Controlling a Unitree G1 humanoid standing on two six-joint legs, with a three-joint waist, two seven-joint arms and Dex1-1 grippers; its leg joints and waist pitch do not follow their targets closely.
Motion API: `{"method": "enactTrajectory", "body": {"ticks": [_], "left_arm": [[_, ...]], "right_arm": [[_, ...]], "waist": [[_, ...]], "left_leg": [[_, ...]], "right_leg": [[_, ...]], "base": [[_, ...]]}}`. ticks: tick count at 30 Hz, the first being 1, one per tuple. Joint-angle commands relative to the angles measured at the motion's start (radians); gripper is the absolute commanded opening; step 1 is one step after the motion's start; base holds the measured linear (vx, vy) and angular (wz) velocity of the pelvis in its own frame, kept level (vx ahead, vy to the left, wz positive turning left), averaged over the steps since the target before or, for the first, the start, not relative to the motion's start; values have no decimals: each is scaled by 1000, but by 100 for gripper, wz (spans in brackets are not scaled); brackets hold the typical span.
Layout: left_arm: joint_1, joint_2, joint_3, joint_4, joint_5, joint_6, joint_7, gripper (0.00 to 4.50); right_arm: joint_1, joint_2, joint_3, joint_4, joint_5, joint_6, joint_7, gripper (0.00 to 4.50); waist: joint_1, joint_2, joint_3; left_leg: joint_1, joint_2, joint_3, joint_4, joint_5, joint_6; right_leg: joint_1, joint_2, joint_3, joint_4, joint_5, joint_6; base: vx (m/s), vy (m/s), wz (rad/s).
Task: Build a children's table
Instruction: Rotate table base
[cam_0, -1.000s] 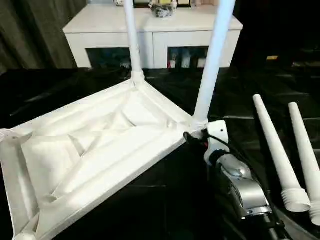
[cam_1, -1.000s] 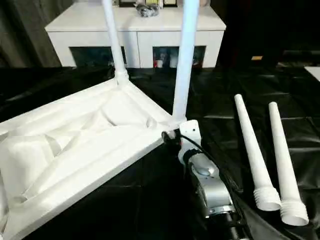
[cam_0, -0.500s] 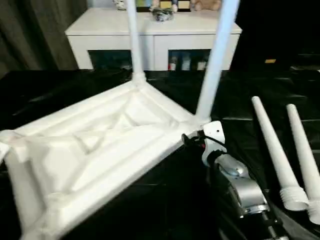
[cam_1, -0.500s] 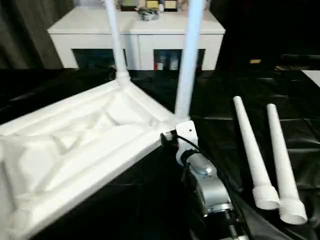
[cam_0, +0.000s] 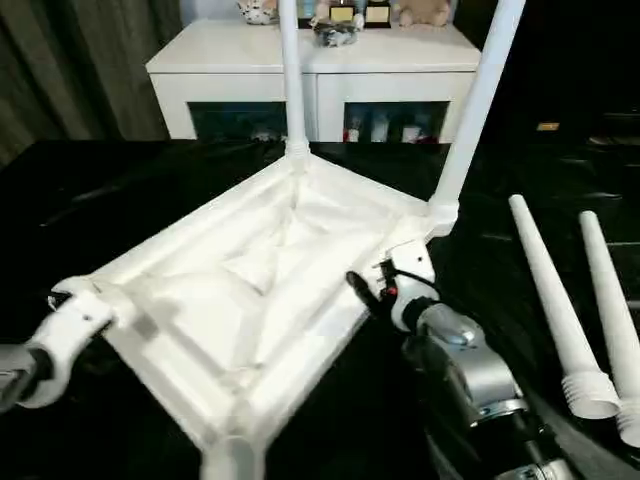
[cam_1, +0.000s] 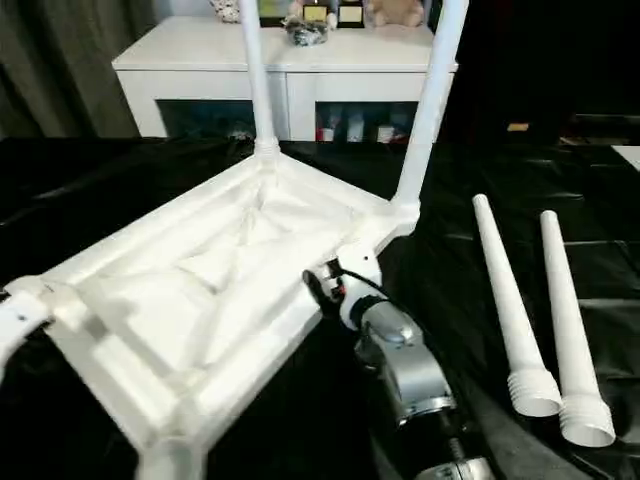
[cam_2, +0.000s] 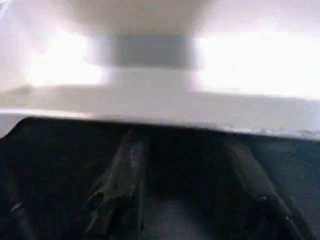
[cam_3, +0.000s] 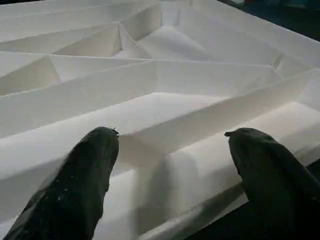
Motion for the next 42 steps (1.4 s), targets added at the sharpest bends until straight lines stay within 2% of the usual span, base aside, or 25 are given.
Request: {"method": "enactTrajectory", "body": {"ticks": [1, 2, 5, 10, 13, 20, 23, 25, 26, 27, 28, 29, 30, 31, 32, 33, 34, 35, 36, 37, 38, 39, 40, 41, 42], "left_arm": [[-14, -15, -29, -75, -44, 1, -35, 204], [-17, -18, -38, -92, -49, 4, -43, 204], [-33, -49, -57, -137, -72, -3, -63, 204], [-74, -105, -106, -188, -116, -17, -98, 204], [-92, -125, -124, -205, -119, -10, -98, 204], [-122, -155, -158, -227, -124, -12, -100, 204], [-142, -154, -144, -227, -142, -9, -108, 204], [-155, -139, -133, -247, -166, 14, -137, 239], [-156, -137, -132, -251, -169, 17, -140, 239], [-160, -132, -132, -255, -172, 20, -147, 239], [-168, -124, -132, -264, -180, 24, -161, 242], [-189, -112, -133, -280, -189, 35, -175, 254], [-194, -109, -133, -284, -191, 37, -178, 254], [-202, -106, -133, -289, -193, 40, -182, 269], [-214, -105, -134, -291, -194, 38, -186, 280], [-231, -105, -142, -286, -184, 25, -186, 282], [-260, -104, -175, -261, -145, -13, -182, 282], [-267, -104, -184, -253, -133, -24, -181, 287], [-284, -108, -212, -227, -104, -56, -177, 298], [-304, -119, -249, -189, -65, -104, -175, 310], [-305, -120, -250, -187, -64, -106, -175, 320], [-313, -126, -268, -168, -42, -135, -169, 326], [-326, -144, -295, -133, -13, -180, -158, 326], [-341, -177, -323, -76, 27, -252, -132, 326], [-362, -217, -358, 0, 76, -348, -97, 326]], "right_arm": [[-12, 4, 8, 13, 10, 5, 16, 384], [-11, 4, 9, 13, 11, 4, 19, 384], [-9, 7, 11, 7, 14, 0, 32, 384], [-10, 5, 16, 5, 16, -9, 53, 384], [-8, 3, 16, 0, 16, -9, 58, 384], [5, -7, 14, -22, 13, -7, 74, 384], [16, -19, 14, -46, 11, -5, 79, 384], [29, -36, 18, -75, 9, -2, 95, 384], [31, -38, 19, -80, 8, -2, 97, 384], [34, -44, 22, -88, 8, -2, 106, 384], [40, -56, 25, -102, 9, -2, 123, 384], [47, -77, 27, -121, 11, -3, 145, 384], [48, -83, 27, -125, 11, -3, 151, 384], [50, -90, 26, -131, 12, -4, 158, 384], [51, -100, 24, -136, 13, -5, 167, 384], [51, -115, 20, -142, 16, -8, 178, 384], [51, -144, 20, -152, 17, -17, 208, 384], [51, -152, 20, -154, 16, -20, 217, 384], [51, -176, 26, -162, 14, -31, 243, 384], [50, -208, 34, -171, 12, -44, 279, 384], [50, -210, 34, -171, 12, -44, 281, 384], [50, -222, 37, -176, 11, -46, 296, 384], [49, -244, 41, -182, 8, -55, 317, 384], [45, -262, 37, -184, 8, -61, 333, 384], [40, -283, 30, -187, 9, -65, 349, 384]], "waist": [[-7, 16, -35], [-6, 16, -34], [-6, 17, -33], [-10, 16, -30], [-14, 14, -29], [-32, 17, -19], [-34, 21, -16], [-31, 22, -16], [-25, 24, -17], [-22, 18, -18], [-18, 11, -18], [-18, 10, -17], [-25, 0, -6], [-27, 9, 1], [-46, 27, 15], [63, 56, 13], [108, 66, 3], [81, 17, -51], [66, -84, -28], [76, -1, -29], [112, -24, -25], [128, -2, -43], [105, 17, -51], [94, 27, -64], [94, 38, -70]], "left_leg": [[51, 68, -60, -117, -692, -128], [56, 68, -57, -115, -696, -128], [56, 68, -57, -116, -706, -130], [48, 65, -61, -118, -717, -131], [49, 64, -61, -115, -719, -127], [55, 62, -64, -116, -784, -125], [53, 65, -60, -132, -831, -129], [50, 67, -49, -150, -842, -129], [42, 73, -39, -169, -838, -131], [41, 70, -26, -175, -813, -129], [56, 60, -17, -159, -765, -121], [69, 53, -19, -139, -735, -116], [90, 41, -32, -92, -668, -88], [100, 40, -35, -79, -656, -80], [73, 50, -33, -122, -730, -79], [-156, 70, 42, -264, -969, -187], [-151, 31, 123, -288, -994, -237], [-67, 50, 102, -247, -659, -234], [104, 43, -24, 74, -120, -118], [36, 13, -87, 86, 8, -33], [-60, -19, -119, 66, 73, -9], [7, 47, -96, -2, 38, -31], [66, 87, -93, -21, 13, -4], [57, 94, -89, -18, 16, -1], [35, 97, -79, -17, 29, 1]], "right_leg": [[-14, -49, 36, -82, -542, -102], [-19, -47, 37, -85, -550, -101], [-19, -45, 36, -87, -555, -96], [-11, -46, 30, -87, -581, -90], [-12, -47, 29, -91, -619, -81], [-15, -36, 8, -102, -700, -55], [-7, -23, -7, -96, -679, -54], [3, -12, -16, -86, -641, -62], [15, -10, -15, -61, -589, -77], [18, -8, -14, -59, -563, -85], [6, -17, -9, -81, -608, -80], [-7, -29, -5, -102, -659, -72], [-21, -51, -16, -156, -803, -30], [-24, -54, -33, -176, -860, -12], [16, -4, -118, -167, -824, 15], [189, 44, -133, 194, -385, -69], [172, 75, -166, 176, -297, -85], [156, 4, -40, 182, -541, -65], [-79, -124, 66, -103, -1121, 67], [-3, -169, 133, -110, -1092, 13], [98, -87, 108, -59, -820, -25], [61, -32, 81, -12, -400, -87], [17, 8, 55, 26, -92, -146], [27, 3, 55, 37, 7, -175], [42, -6, 47, 44, 140, -203]], "base": [[0, 0, 0], [0, 0, 0], [0, 0, 0], [0, 0, 0], [0, 0, 0], [0, 0, 0], [0, 0, 0], [0, 0, 0], [0, 0, 0], [0, 0, 0], [0, 0, 0], [0, 0, 0], [0, 0, 0], [-76, -20, -7], [-77, -20, -8], [-77, -20, -8], [-65, -22, 6], [11, -175, 19], [11, -175, 19], [94, -207, 6], [78, -57, 13], [78, -57, 13], [-38, -32, 49], [-60, 6, 35], [-60, 6, 35]]}}
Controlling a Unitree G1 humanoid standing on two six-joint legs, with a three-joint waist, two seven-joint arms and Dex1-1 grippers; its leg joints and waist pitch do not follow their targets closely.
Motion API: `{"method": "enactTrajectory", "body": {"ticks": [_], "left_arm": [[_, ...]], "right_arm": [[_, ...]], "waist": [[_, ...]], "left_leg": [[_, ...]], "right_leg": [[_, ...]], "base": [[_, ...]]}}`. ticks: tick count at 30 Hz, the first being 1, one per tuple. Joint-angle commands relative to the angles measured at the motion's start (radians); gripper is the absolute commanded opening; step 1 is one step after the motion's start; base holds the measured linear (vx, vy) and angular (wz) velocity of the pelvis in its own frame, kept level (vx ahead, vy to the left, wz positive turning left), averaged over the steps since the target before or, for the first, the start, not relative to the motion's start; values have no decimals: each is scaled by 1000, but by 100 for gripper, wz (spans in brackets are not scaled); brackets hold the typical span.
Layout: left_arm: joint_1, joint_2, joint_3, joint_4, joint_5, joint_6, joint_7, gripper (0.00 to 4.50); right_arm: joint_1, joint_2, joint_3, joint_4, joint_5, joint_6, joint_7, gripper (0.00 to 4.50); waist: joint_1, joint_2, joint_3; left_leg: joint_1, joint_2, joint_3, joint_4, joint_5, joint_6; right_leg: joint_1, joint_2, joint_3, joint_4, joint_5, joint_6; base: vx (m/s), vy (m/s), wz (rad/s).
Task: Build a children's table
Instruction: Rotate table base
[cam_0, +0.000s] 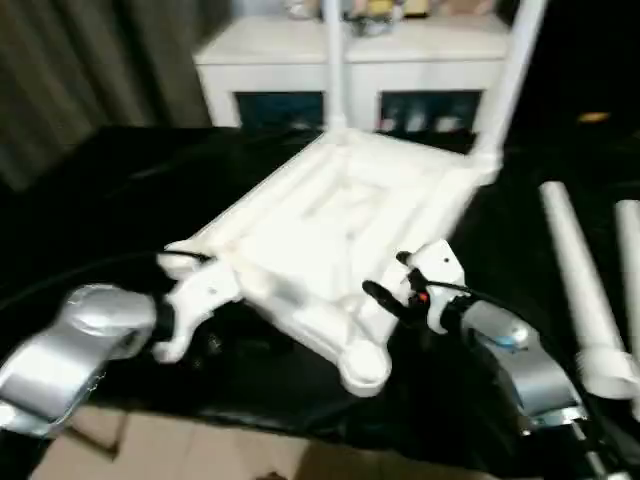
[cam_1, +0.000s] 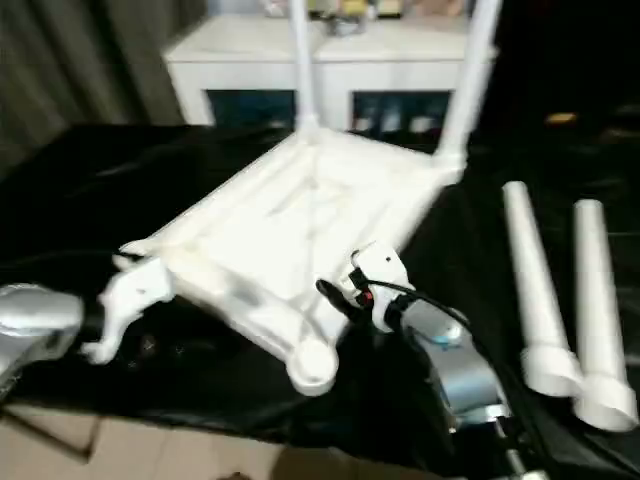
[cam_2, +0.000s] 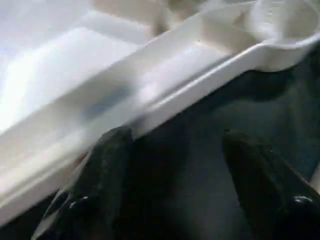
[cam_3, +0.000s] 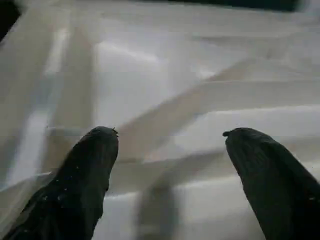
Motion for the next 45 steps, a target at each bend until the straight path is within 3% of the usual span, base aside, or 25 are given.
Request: {"method": "enactTrajectory", "body": {"ticks": [1, 2, 3, 4, 5, 6, 7, 9, 10, 13, 15, 17, 18, 19, 20, 22, 23, 27, 28, 33, 34, 35, 36, 40, 45], "left_arm": [[-15, -24, -46, 75, 62, -94, 36, 326], [-32, -71, -52, 151, 76, -173, 65, 326], [-38, -84, -52, 171, 82, -201, 76, 326], [-48, -103, -53, 205, 93, -256, 88, 326], [-58, -121, -49, 232, 93, -306, 98, 326], [-65, -135, -47, 253, 93, -348, 105, 326], [-71, -140, -50, 265, 92, -372, 96, 326], [-87, -144, -67, 305, 112, -419, 79, 326], [-99, -143, -86, 337, 135, -450, 73, 326], [-131, -145, -124, 427, 189, -524, 69, 326], [-162, -153, -150, 509, 220, -578, 53, 326], [-201, -160, -170, 596, 239, -626, 15, 326], [-201, -160, -170, 596, 239, -626, 15, 326], [-211, -162, -171, 611, 239, -630, 6, 326], [-230, -169, -174, 640, 245, -647, -4, 326], [-250, -180, -179, 671, 246, -662, -19, 326], [-257, -185, -181, 685, 245, -666, -27, 326], [-292, -201, -176, 721, 230, -660, -68, 326], [-299, -202, -167, 721, 220, -650, -80, 326], [-308, -209, -124, 713, 177, -643, -97, 326], [-304, -204, -122, 709, 177, -648, -101, 326], [-297, -200, -118, 697, 170, -644, -109, 326], [-292, -197, -115, 689, 166, -642, -117, 326], [-286, -179, -121, 675, 169, -679, -154, 326], [-308, -192, -129, 727, 161, -672, -214, 326]], "right_arm": [[-12, -22, -11, -27, 1, -17, 23, 384], [-18, -29, -31, -28, 9, -4, 16, 384], [-19, -30, -36, -28, 11, -2, 11, 384], [-20, -34, -42, -27, 14, 1, 6, 384], [-15, -36, -48, -34, 20, 6, 9, 384], [-11, -37, -51, -41, 24, 9, 12, 384], [-3, -40, -51, -54, 29, 14, 20, 384], [16, -53, -46, -79, 38, 19, 39, 384], [25, -62, -43, -90, 39, 21, 51, 384], [39, -85, -35, -107, 38, 25, 78, 384], [53, -115, -27, -129, 37, 31, 111, 384], [72, -158, -33, -158, 35, 40, 141, 384], [72, -158, -33, -158, 35, 40, 141, 384], [76, -167, -41, -163, 37, 41, 142, 384], [82, -179, -56, -170, 43, 47, 142, 384], [91, -193, -68, -179, 48, 52, 147, 384], [96, -200, -71, -184, 49, 54, 149, 384], [110, -219, -85, -211, 59, 76, 152, 384], [114, -221, -84, -223, 59, 83, 152, 384], [118, -213, -64, -260, 64, 106, 150, 384], [118, -208, -60, -266, 64, 109, 149, 384], [119, -202, -59, -269, 65, 110, 145, 384], [120, -197, -58, -271, 65, 110, 143, 384], [124, -190, -53, -269, 63, 110, 138, 384], [116, -187, -45, -269, 61, 118, 140, 384]], "waist": [[-24, -3, -65], [-22, 0, -71], [-24, 1, -70], [-34, 3, -70], [-40, 3, -72], [-48, 18, -71], [-51, 12, -69], [-65, 15, -63], [-76, 12, -61], [-87, 12, -59], [-90, 17, -60], [-93, 38, -56], [-94, 25, -54], [-93, 37, -54], [-94, 34, -54], [-98, 43, -55], [-99, 39, -55], [-110, 42, -60], [-118, 37, -60], [-128, 43, -62], [-132, 64, -63], [-133, 64, -62], [-137, 56, -63], [-141, 63, -66], [-142, 69, -66]], "left_leg": [[31, 57, -13, -31, 15, 66], [10, 47, -12, -33, 9, 44], [7, 47, -13, -36, -12, 35], [12, 48, -15, -44, -89, -2], [12, 50, -16, -47, -95, -10], [14, 50, -20, -52, -116, -18], [19, 53, -20, -56, -140, -23], [16, 52, -19, -63, -174, -32], [14, 47, -16, -65, -200, -23], [12, 45, -13, -65, -196, -6], [14, 47, -11, -63, -195, -3], [17, 47, -12, -63, -225, -3], [17, 48, -10, -65, -230, 4], [19, 47, -10, -63, -234, 4], [17, 46, -8, -63, -234, 13], [17, 45, -7, -60, -214, 21], [14, 44, -6, -60, -203, 28], [12, 45, -7, -59, -183, 45], [14, 46, -6, -59, -188, 51], [13, 47, -8, -60, -180, 66], [13, 48, -11, -60, -187, 62], [13, 48, -11, -62, -193, 61], [11, 45, -10, -60, -190, 63], [8, 41, -9, -56, -128, 107], [12, 45, -8, -57, -134, 113]], "right_leg": [[19, -74, 56, -90, 340, -155], [37, -84, 54, -82, 400, -135], [36, -84, 50, -89, 390, -123], [39, -87, 47, -97, 351, -108], [42, -89, 47, -96, 352, -108], [40, -91, 43, -101, 334, -108], [38, -91, 42, -108, 313, -110], [40, -95, 46, -113, 280, -121], [49, -102, 50, -120, 232, -124], [47, -101, 52, -132, 176, -119], [46, -104, 54, -134, 155, -127], [45, -105, 55, -138, 101, -139], [45, -105, 57, -144, 77, -142], [42, -107, 57, -141, 67, -148], [42, -109, 58, -145, 27, -149], [41, -107, 58, -148, 5, -151], [43, -106, 58, -151, 0, -147], [42, -107, 55, -148, 14, -150], [40, -104, 54, -151, 14, -152], [41, -106, 51, -147, 43, -163], [41, -106, 51, -143, 70, -167], [41, -106, 49, -145, 78, -169], [45, -106, 49, -143, 108, -175], [48, -110, 43, -140, 165, -179], [45, -110, 41, -139, 165, -178]], "base": [[0, 0, 0], [0, 0, 0], [0, 0, 0], [-21, 54, -5], [-31, 55, -4], [-31, 55, -4], [-32, 54, -3], [0, 0, 0], [0, 0, 0], [0, 0, 0], [0, 0, 0], [0, 0, 0], [0, 0, 0], [0, 0, 0], [0, 0, 0], [0, 0, 0], [0, 0, 0], [0, 0, 0], [0, 0, 0], [0, 0, 0], [0, 0, 0], [0, 0, 0], [0, 0, 0], [0, 0, 0], [0, 0, 0]]}}
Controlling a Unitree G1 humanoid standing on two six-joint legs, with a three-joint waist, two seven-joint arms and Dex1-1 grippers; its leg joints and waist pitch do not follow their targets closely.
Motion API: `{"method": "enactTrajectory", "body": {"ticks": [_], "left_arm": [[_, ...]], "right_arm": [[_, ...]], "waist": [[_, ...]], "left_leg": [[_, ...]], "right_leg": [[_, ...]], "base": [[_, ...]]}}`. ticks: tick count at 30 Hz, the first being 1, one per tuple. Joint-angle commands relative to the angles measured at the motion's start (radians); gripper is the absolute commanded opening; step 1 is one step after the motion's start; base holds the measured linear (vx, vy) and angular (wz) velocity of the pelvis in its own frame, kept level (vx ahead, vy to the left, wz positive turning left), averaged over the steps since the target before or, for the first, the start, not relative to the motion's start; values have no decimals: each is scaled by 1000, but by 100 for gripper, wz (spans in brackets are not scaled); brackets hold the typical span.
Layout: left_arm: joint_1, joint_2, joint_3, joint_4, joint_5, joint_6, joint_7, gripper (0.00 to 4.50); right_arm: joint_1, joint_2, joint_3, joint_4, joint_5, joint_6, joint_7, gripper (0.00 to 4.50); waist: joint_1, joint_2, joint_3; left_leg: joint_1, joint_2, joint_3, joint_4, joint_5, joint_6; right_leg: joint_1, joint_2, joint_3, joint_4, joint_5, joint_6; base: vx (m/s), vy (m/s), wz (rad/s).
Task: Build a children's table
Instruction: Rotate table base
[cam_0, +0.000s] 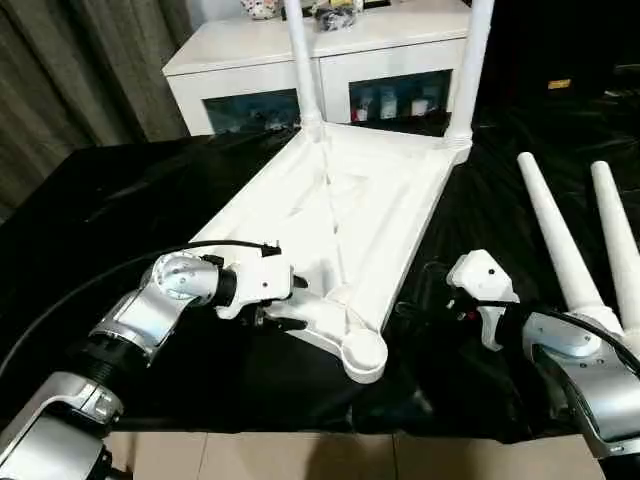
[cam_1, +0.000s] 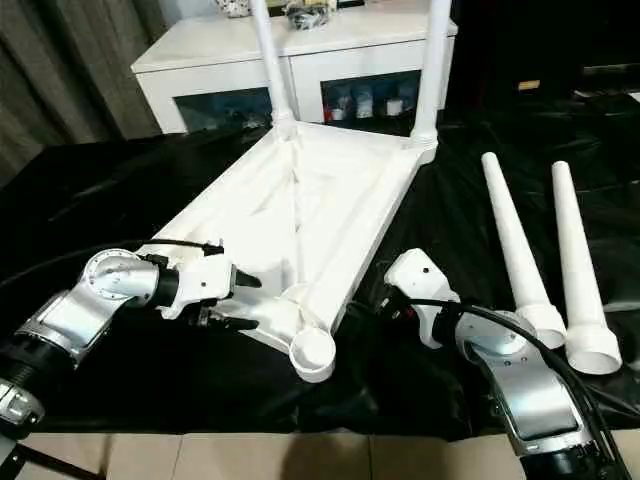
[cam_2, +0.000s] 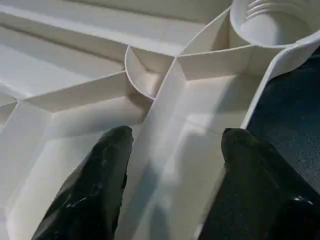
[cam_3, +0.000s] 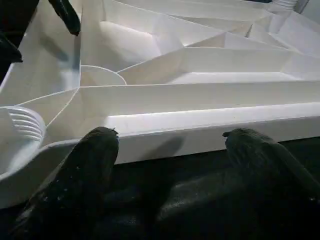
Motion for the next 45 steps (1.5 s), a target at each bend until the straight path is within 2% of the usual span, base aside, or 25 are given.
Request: {"method": "enactTrajectory", "body": {"ticks": [1, 2, 4, 8, 14, 15, 16, 18, 21, 22, 23, 24, 28, 29, 30, 32, 33, 34, 35, 36, 37, 38, 39, 42, 45], "left_arm": [[-7, 8, 7, 24, 1, 27, -31, 326], [-13, -1, 8, 28, -8, 54, -41, 355], [-15, -5, 7, 28, -10, 68, -48, 362], [-24, -20, -13, 74, 62, -29, 23, 405], [-29, -25, -34, 108, 91, -22, 23, 405], [-28, -26, -34, 109, 88, -11, 18, 392], [-29, -28, -32, 120, 91, -12, 11, 379], [-31, -28, -31, 127, 93, -15, 8, 369], [-34, -22, -29, 140, 96, -15, -11, 346], [-35, -18, -28, 145, 95, -16, -19, 333], [-34, -16, -26, 146, 95, -17, -20, 327], [-34, -15, -26, 146, 95, -17, -20, 326], [-14, -7, -31, 117, 88, 2, -50, 285], [-11, -7, -32, 112, 89, 3, -55, 285], [-10, -6, -32, 107, 90, 5, -57, 278], [-11, -6, -32, 102, 94, 5, -56, 267], [-13, -5, -33, 101, 96, 6, -58, 254], [-13, -4, -33, 102, 98, 6, -58, 241], [-15, -1, -38, 102, 104, 4, -63, 241], [-15, 0, -38, 102, 105, 3, -64, 238], [-16, 2, -40, 101, 107, 2, -66, 221], [-15, 6, -42, 97, 108, 4, -71, 221], [-12, 13, -43, 87, 109, 7, -81, 201], [-1, 31, -23, 28, 64, 49, -137, 197], [-1, 32, 10, -22, 6, 102, -168, 163]], "right_arm": [[-8, 8, 14, -17, 8, 15, 3, 384], [-12, 11, 14, -15, 5, 17, 4, 384], [-14, 11, 15, -14, 4, 16, 3, 384], [-16, 8, 21, -13, 3, 15, 3, 384], [-14, 2, 27, -17, 2, 20, 13, 384], [-13, -1, 28, -18, 4, 21, 17, 384], [-11, -8, 30, -26, 13, 28, 30, 384], [-10, -13, 31, -31, 18, 31, 39, 384], [-5, -29, 35, -54, 42, 37, 77, 384], [-3, -28, 37, -62, 53, 40, 87, 384], [1, -28, 38, -70, 63, 39, 100, 384], [1, -28, 38, -71, 64, 39, 101, 384], [10, -30, 47, -105, 96, 39, 145, 384], [9, -33, 49, -108, 102, 40, 154, 384], [6, -35, 50, -107, 106, 42, 159, 384], [-1, -42, 54, -101, 117, 45, 181, 384], [-5, -46, 57, -99, 122, 47, 195, 384], [-7, -50, 59, -98, 124, 47, 203, 384], [-16, -59, 65, -94, 129, 47, 224, 384], [-18, -60, 66, -93, 130, 47, 227, 384], [-21, -63, 68, -91, 132, 46, 235, 384], [-27, -67, 71, -89, 134, 47, 246, 384], [-34, -72, 73, -83, 134, 46, 255, 384], [-53, -85, 75, -56, 125, 33, 270, 384], [-59, -91, 72, -48, 128, 29, 277, 384]], "waist": [[0, -13, -57], [0, -15, -56], [0, -15, -56], [-1, -20, -54], [-3, -20, -49], [-4, -20, -48], [-5, -27, -47], [-6, -27, -46], [-8, -13, -46], [-6, -1, -47], [-8, -10, -48], [-7, -5, -48], [-3, -3, -53], [-1, -6, -55], [1, -30, -56], [6, -16, -55], [7, -34, -55], [10, -23, -58], [10, -25, -54], [14, -33, -60], [12, -34, -51], [12, -35, -51], [12, -47, -52], [13, -45, -54], [18, -47, -57]], "left_leg": [[25, 53, -26, -58, -129, 81], [24, 52, -25, -58, -128, 84], [24, 52, -25, -57, -124, 87], [24, 52, -24, -57, -139, 90], [26, 52, -22, -65, -183, 73], [27, 53, -22, -67, -195, 70], [26, 52, -21, -69, -205, 70], [23, 52, -20, -70, -204, 71], [25, 52, -19, -69, -220, 71], [26, 53, -22, -69, -222, 68], [25, 53, -21, -71, -224, 71], [24, 52, -20, -70, -218, 74], [22, 49, -19, -63, -178, 94], [21, 50, -20, -62, -158, 102], [19, 50, -17, -63, -147, 111], [21, 51, -17, -61, -139, 118], [21, 52, -16, -63, -144, 119], [21, 53, -19, -61, -134, 119], [20, 53, -17, -63, -139, 121], [19, 54, -18, -61, -122, 123], [20, 53, -15, -65, -146, 122], [20, 54, -16, -65, -153, 117], [20, 55, -15, -68, -157, 113], [19, 55, -16, -67, -135, 111], [25, 57, -14, -65, -114, 119]], "right_leg": [[36, -95, 38, -79, 125, -203], [37, -97, 38, -79, 128, -206], [37, -98, 38, -79, 127, -209], [36, -97, 39, -86, 92, -201], [34, -98, 39, -91, -5, -200], [33, -99, 39, -93, -24, -202], [33, -99, 38, -95, -44, -202], [34, -101, 37, -96, -64, -198], [32, -100, 37, -99, -63, -196], [32, -102, 38, -94, -55, -198], [34, -101, 37, -96, -40, -200], [33, -102, 36, -97, -25, -200], [35, -103, 34, -93, 9, -199], [35, -103, 34, -91, 23, -197], [35, -102, 33, -95, 28, -195], [31, -104, 32, -90, 16, -198], [31, -103, 32, -94, 4, -196], [32, -104, 33, -86, 12, -198], [29, -104, 32, -90, 2, -197], [33, -106, 34, -83, 18, -198], [25, -105, 33, -92, -8, -198], [27, -106, 34, -92, -21, -198], [28, -105, 34, -94, -29, -197], [29, -108, 33, -87, -5, -205], [26, -105, 33, -82, 64, -220]], "base": [[0, 0, 0], [0, 0, 0], [0, 0, 0], [0, 0, 0], [0, 0, 0], [0, 0, 0], [0, 0, 0], [0, 0, 0], [0, 0, 0], [0, 0, 0], [0, 0, 0], [0, 0, 0], [0, 0, 0], [0, 0, 0], [0, 0, 0], [0, 0, 0], [0, 0, 0], [0, 0, 0], [0, 0, 0], [0, 0, 0], [0, 0, 0], [0, 0, 0], [0, 0, 0], [0, 0, 0], [0, 0, 0]]}}
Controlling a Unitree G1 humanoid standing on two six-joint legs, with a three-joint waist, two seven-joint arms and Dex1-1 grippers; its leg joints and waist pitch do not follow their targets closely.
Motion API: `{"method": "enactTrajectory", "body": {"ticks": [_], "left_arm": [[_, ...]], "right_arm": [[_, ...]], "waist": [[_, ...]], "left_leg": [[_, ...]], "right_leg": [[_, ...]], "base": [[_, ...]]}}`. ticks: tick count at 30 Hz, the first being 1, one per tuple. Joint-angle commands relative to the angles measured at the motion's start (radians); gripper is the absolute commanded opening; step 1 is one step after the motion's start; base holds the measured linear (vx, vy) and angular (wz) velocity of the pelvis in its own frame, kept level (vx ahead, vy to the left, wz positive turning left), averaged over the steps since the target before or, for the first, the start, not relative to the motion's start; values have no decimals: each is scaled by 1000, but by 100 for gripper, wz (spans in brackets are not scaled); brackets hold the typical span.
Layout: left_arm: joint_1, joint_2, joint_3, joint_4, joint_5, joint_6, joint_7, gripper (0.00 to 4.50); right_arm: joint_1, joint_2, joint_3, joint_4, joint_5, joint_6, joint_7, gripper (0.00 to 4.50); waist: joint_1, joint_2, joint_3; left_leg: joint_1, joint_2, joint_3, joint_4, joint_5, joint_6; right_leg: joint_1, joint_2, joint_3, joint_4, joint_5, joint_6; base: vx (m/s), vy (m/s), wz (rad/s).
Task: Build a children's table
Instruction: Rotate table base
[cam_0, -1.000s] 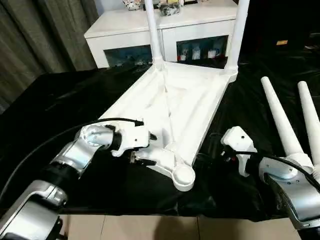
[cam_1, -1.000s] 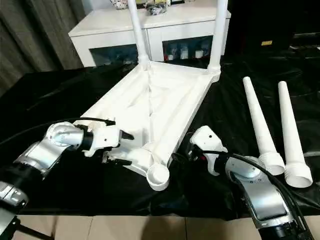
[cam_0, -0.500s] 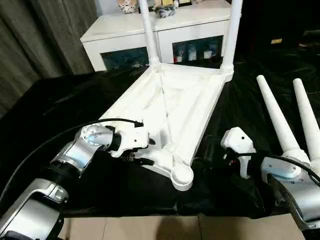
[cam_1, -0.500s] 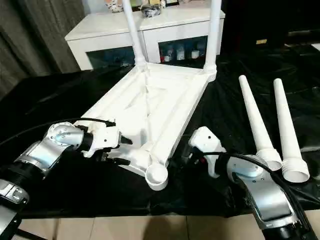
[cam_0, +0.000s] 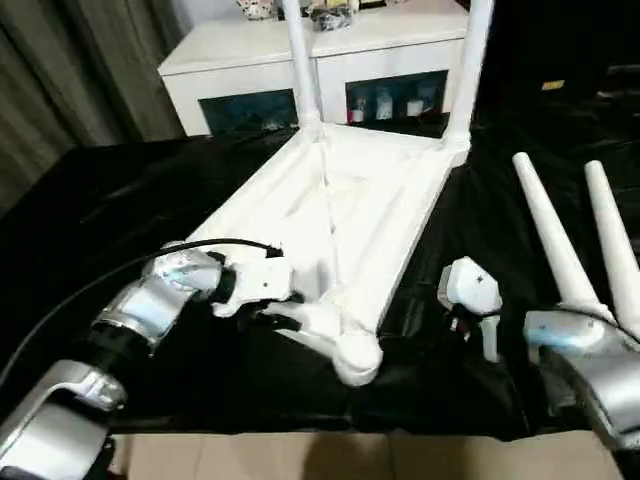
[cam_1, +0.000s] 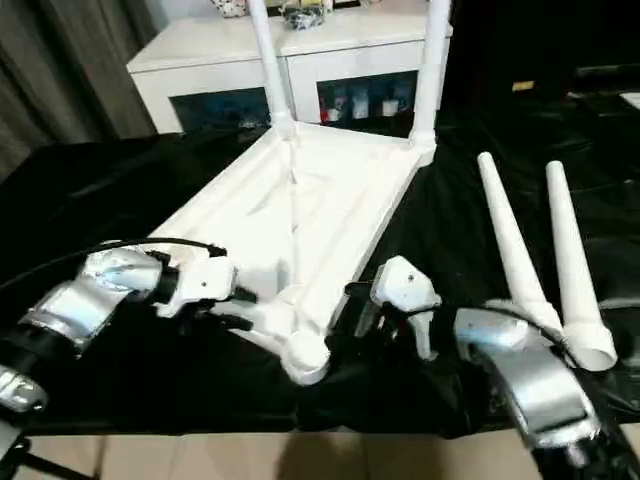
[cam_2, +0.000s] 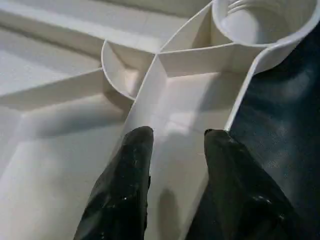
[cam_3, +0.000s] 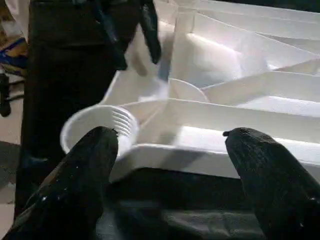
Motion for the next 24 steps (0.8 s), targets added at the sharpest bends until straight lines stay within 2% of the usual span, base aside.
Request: {"method": "enactTrajectory", "body": {"ticks": [1, 2, 3, 5, 7, 9, 10, 11, 15, 17, 19, 20, 21, 22, 24], "left_arm": [[16, 15, 7, -15, -17, 39, -38, 163], [9, 12, 28, -39, -57, 83, -58, 189], [7, 17, 35, -58, -78, 122, -78, 192], [8, 24, 35, -74, -88, 141, -94, 197], [15, 34, 37, -109, -99, 167, -114, 232], [17, 34, 37, -117, -95, 157, -112, 241], [18, 33, 36, -115, -81, 135, -99, 247], [18, 32, 32, -111, -67, 119, -88, 277], [6, 23, -5, -33, 8, 35, -41, 277], [-9, -3, -30, 53, 56, -42, 28, 277], [-13, -7, -38, 71, 70, -58, 44, 277], [-20, -18, -48, 103, 86, -78, 70, 277], [-21, -21, -49, 111, 90, -82, 76, 277], [-24, -27, -57, 127, 98, -91, 85, 277], [-25, -29, -59, 131, 101, -93, 88, 277]], "right_arm": [[-13, -2, 8, 3, 10, -8, 15, 384], [-14, -2, 5, 4, 9, -8, 16, 384], [-14, -2, 4, 4, 9, -9, 15, 384], [-12, -1, 2, 2, 11, -8, 14, 384], [-4, -1, 3, -9, 18, -3, 15, 384], [2, -1, 6, -15, 21, -2, 16, 384], [5, -1, 8, -19, 21, -2, 16, 384], [7, 0, 9, -20, 20, -3, 17, 384], [11, 4, 13, -24, 15, -3, 14, 384], [19, 5, 13, -33, 15, -1, 9, 384], [22, 4, 13, -35, 15, -1, 8, 384], [26, 3, 16, -37, 13, -2, 7, 384], [27, 2, 16, -37, 13, -2, 7, 384], [28, 2, 17, -39, 12, -1, 6, 384], [29, 2, 17, -39, 12, -1, 6, 384]], "waist": [[14, -29, -58], [17, -30, -60], [24, -32, -60], [31, -33, -58], [37, -31, -56], [44, -29, -55], [45, -28, -55], [50, -29, -55], [49, -27, -58], [47, -26, -58], [49, -27, -61], [49, -19, -61], [47, -24, -61], [49, -20, -63], [49, -23, -62]], "left_leg": [[21, 57, -28, -55, -106, 116], [21, 57, -27, -53, -99, 120], [21, 58, -26, -52, -86, 126], [21, 59, -26, -53, -97, 126], [24, 61, -26, -54, -115, 116], [26, 62, -26, -56, -125, 109], [26, 62, -26, -55, -127, 106], [27, 62, -25, -55, -132, 100], [22, 58, -26, -53, -113, 95], [21, 56, -27, -51, -119, 93], [22, 58, -28, -51, -116, 90], [22, 58, -30, -50, -116, 89], [22, 58, -29, -51, -122, 87], [24, 60, -30, -51, -122, 85], [23, 59, -29, -50, -125, 85]], "right_leg": [[30, -90, 38, -75, 92, -236], [31, -91, 38, -73, 106, -238], [30, -92, 38, -71, 123, -242], [28, -91, 38, -72, 101, -246], [26, -91, 38, -74, 65, -245], [25, -90, 40, -76, 49, -241], [25, -90, 40, -76, 46, -239], [25, -90, 42, -77, 44, -237], [30, -88, 40, -73, 94, -221], [32, -88, 40, -75, 104, -216], [33, -89, 40, -72, 122, -213], [34, -90, 39, -72, 125, -214], [33, -88, 39, -73, 131, -216], [34, -91, 39, -70, 136, -220], [34, -89, 39, -71, 136, -222]], "base": [[0, 0, 0], [0, 0, 0], [0, 0, 0], [0, 0, 0], [0, 0, 0], [0, 0, 0], [0, 0, 0], [0, 0, 0], [0, 0, 0], [0, 0, 0], [0, 0, 0], [0, 0, 0], [0, 0, 0], [0, 0, 0], [0, 0, 0]]}}
